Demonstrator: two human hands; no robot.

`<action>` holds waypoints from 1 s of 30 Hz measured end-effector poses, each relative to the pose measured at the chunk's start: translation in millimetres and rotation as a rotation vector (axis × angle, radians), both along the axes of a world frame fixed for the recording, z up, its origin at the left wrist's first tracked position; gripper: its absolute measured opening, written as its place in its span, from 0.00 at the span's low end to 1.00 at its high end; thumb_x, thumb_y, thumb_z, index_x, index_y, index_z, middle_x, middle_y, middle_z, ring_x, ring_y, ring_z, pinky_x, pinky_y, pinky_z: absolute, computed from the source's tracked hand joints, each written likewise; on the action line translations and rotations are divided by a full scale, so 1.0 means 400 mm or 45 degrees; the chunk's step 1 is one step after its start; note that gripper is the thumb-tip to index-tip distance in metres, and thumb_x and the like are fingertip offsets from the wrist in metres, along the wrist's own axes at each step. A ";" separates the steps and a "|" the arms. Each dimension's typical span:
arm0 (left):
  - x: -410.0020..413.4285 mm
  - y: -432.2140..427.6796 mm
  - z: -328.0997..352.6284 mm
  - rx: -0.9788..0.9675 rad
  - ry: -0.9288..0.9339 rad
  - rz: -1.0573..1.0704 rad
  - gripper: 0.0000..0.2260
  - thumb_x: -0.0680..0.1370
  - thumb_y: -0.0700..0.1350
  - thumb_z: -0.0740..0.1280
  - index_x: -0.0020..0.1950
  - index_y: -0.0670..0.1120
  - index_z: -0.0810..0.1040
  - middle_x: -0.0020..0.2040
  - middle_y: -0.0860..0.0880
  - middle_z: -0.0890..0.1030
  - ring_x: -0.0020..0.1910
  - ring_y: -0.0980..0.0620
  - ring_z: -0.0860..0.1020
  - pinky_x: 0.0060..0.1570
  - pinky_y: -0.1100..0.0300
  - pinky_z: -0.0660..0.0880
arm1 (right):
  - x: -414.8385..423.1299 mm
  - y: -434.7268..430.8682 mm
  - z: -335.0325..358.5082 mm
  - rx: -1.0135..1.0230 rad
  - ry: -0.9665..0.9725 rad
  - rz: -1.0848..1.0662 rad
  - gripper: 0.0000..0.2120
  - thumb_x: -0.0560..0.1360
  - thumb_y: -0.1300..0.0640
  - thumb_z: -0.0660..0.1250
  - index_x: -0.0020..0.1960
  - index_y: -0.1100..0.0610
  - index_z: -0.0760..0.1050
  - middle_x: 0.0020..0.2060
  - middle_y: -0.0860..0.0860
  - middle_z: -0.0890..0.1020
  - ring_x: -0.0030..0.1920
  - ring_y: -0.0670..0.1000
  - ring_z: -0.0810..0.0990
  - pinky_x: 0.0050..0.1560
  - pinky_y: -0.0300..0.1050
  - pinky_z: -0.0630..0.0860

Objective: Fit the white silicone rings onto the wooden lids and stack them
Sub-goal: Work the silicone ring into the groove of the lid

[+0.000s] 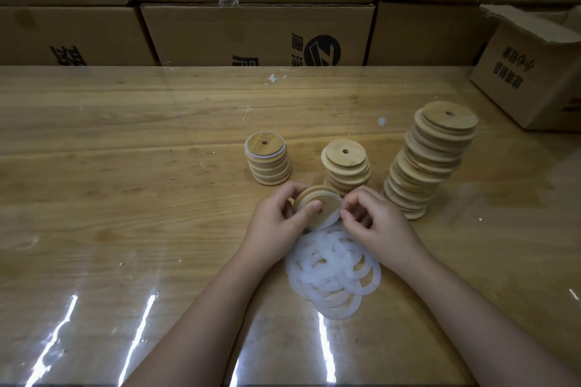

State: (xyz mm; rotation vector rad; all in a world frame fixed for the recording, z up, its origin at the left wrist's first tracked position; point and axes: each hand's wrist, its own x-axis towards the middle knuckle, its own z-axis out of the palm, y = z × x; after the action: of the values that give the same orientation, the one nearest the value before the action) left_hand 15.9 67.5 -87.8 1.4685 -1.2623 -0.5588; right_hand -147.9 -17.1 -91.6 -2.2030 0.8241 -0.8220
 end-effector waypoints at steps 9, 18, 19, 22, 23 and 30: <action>-0.004 0.001 0.000 0.068 -0.054 -0.073 0.05 0.73 0.50 0.68 0.46 0.56 0.73 0.32 0.52 0.73 0.31 0.58 0.70 0.34 0.58 0.70 | 0.000 0.001 0.005 -0.022 -0.026 -0.073 0.04 0.72 0.63 0.68 0.41 0.56 0.74 0.38 0.44 0.76 0.37 0.45 0.75 0.35 0.34 0.71; -0.006 -0.004 0.002 0.027 -0.061 0.024 0.12 0.76 0.40 0.68 0.46 0.58 0.74 0.36 0.62 0.78 0.30 0.56 0.74 0.36 0.58 0.73 | 0.003 0.003 0.009 -0.008 -0.093 -0.136 0.03 0.71 0.65 0.68 0.40 0.60 0.75 0.36 0.44 0.76 0.37 0.44 0.75 0.34 0.31 0.70; -0.006 -0.004 0.002 0.024 -0.062 0.028 0.12 0.76 0.40 0.69 0.46 0.58 0.74 0.36 0.62 0.78 0.30 0.56 0.74 0.35 0.59 0.72 | 0.004 0.003 0.009 0.006 -0.097 -0.143 0.03 0.71 0.65 0.68 0.40 0.60 0.75 0.36 0.44 0.76 0.37 0.43 0.75 0.34 0.31 0.70; -0.005 -0.007 0.002 0.018 -0.081 0.037 0.12 0.76 0.40 0.69 0.46 0.59 0.74 0.36 0.60 0.78 0.31 0.52 0.76 0.36 0.59 0.73 | 0.007 0.002 0.006 0.058 -0.119 -0.168 0.03 0.71 0.66 0.69 0.40 0.61 0.76 0.35 0.45 0.77 0.36 0.41 0.75 0.34 0.29 0.70; -0.005 -0.008 0.002 0.021 -0.086 0.037 0.12 0.75 0.40 0.69 0.46 0.59 0.74 0.36 0.60 0.78 0.31 0.53 0.76 0.35 0.60 0.72 | 0.008 0.001 0.005 0.068 -0.121 -0.178 0.03 0.71 0.66 0.69 0.40 0.61 0.76 0.35 0.45 0.77 0.35 0.41 0.75 0.34 0.29 0.70; -0.001 -0.008 -0.002 0.014 -0.070 0.005 0.11 0.75 0.41 0.69 0.47 0.58 0.74 0.36 0.63 0.79 0.29 0.58 0.75 0.35 0.64 0.72 | 0.005 -0.001 0.002 0.123 -0.105 -0.185 0.03 0.71 0.65 0.69 0.40 0.60 0.76 0.35 0.45 0.77 0.34 0.40 0.75 0.34 0.29 0.70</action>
State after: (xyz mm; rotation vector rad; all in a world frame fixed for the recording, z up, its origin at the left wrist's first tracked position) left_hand 15.5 64.4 -88.6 1.5042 -1.3010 -0.5270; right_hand -145.8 -17.7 -90.9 -2.0300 0.9710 -0.9170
